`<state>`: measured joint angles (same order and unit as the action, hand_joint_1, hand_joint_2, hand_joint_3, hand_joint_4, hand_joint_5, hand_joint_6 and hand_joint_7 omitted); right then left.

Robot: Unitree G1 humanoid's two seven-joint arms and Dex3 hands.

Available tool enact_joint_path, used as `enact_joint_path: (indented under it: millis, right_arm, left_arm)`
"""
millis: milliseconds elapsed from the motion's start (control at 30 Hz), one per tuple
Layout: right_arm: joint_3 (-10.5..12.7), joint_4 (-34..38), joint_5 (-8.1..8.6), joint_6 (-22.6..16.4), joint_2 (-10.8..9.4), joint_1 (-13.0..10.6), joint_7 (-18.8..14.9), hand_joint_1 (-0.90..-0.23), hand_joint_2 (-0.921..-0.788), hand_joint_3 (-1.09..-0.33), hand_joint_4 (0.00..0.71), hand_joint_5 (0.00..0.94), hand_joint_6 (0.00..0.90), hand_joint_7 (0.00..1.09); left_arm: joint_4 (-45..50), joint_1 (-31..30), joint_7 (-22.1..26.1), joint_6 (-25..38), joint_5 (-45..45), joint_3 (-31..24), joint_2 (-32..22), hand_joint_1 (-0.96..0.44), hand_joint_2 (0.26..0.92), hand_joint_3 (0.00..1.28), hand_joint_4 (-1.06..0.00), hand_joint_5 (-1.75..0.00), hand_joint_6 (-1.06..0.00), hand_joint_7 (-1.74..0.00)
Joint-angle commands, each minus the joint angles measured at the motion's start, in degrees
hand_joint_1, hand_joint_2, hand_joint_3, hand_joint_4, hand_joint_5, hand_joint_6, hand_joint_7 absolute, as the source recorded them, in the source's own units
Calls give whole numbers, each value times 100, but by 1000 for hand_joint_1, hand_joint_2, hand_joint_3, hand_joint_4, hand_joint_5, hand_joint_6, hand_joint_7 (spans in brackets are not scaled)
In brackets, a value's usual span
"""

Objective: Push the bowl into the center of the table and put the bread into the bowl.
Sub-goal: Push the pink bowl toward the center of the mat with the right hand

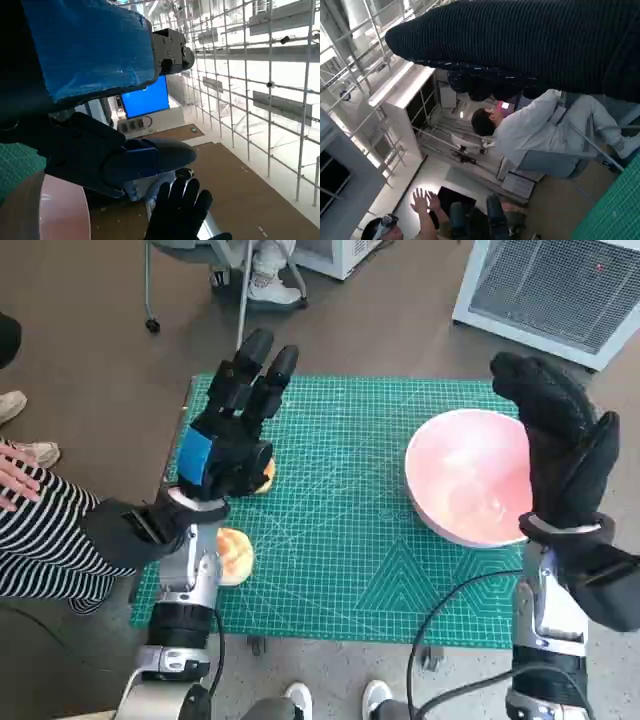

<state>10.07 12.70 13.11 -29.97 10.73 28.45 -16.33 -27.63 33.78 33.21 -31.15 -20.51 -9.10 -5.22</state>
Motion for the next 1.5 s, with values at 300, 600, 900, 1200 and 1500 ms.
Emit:
enact_joint_path:
  millis: [300, 600, 900, 1200, 1500]
  right_arm:
    - [-94, 375, -37, -78, -26, 110, -42, -726, -921, -890, 111, 6, 19, 472]
    - [-118, 512, 43, -129, -8, 173, -141, -715, -921, -891, 117, 8, 18, 475]
    - [-132, 655, 67, -152, -41, 232, -193, -720, -921, -886, 119, 7, 19, 478]
    - [-144, 621, 132, -58, -57, 247, -215, -737, -921, -853, 127, 8, 34, 488]
    - [38, 408, 250, -56, 132, 45, -283, -737, -921, -844, 133, 9, 42, 492]
  left_arm:
    - [15, -95, -103, -233, 122, -13, -41, -817, 921, 494, -86, -4, 1, -267]
    - [74, -141, -119, -248, 198, 19, -87, -801, 921, 473, -93, -6, 1, -284]
    - [183, -207, -153, -211, 230, 59, -102, -791, 921, 398, -92, -4, 1, -289]
    - [191, -238, -158, -199, 211, 65, -133, -791, 921, 385, -96, -5, 1, -289]
    - [216, -289, -141, -183, 186, 76, -147, -792, 921, 385, -97, -4, 1, -285]
